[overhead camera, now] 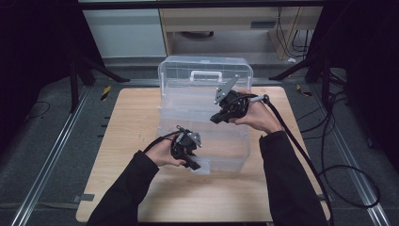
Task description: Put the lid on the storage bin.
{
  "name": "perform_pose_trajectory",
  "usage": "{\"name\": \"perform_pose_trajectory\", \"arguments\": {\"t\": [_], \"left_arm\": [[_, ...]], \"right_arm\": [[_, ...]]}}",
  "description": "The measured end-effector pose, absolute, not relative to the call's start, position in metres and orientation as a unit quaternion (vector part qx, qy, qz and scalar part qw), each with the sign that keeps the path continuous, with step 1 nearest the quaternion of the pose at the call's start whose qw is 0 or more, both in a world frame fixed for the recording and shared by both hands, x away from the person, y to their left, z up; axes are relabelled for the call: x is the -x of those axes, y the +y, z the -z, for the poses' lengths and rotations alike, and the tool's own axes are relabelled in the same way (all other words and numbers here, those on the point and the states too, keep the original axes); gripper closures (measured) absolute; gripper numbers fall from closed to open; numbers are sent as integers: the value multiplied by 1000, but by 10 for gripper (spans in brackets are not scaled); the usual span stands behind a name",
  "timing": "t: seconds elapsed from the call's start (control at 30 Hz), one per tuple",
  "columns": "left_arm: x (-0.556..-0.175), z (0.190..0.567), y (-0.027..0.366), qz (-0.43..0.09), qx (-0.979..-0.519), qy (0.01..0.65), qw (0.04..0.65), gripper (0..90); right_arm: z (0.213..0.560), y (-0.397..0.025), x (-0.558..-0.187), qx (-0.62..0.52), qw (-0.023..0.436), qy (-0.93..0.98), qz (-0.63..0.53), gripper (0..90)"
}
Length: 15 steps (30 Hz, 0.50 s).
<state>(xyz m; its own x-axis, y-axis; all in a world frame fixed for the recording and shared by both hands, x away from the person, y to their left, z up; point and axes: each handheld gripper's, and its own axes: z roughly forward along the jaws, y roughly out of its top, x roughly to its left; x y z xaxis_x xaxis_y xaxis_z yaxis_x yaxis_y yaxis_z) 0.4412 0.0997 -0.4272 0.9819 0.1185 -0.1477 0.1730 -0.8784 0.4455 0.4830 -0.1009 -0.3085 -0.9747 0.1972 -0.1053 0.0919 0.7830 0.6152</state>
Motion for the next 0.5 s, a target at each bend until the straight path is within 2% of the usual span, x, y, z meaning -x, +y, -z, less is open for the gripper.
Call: {"name": "perform_pose_trajectory", "arguments": {"t": [0.5], "left_arm": [[-437,427,97,44,-969,77,232,645]], "right_arm": [[315,-102,-475,-64,66,940,-329,899]]}}
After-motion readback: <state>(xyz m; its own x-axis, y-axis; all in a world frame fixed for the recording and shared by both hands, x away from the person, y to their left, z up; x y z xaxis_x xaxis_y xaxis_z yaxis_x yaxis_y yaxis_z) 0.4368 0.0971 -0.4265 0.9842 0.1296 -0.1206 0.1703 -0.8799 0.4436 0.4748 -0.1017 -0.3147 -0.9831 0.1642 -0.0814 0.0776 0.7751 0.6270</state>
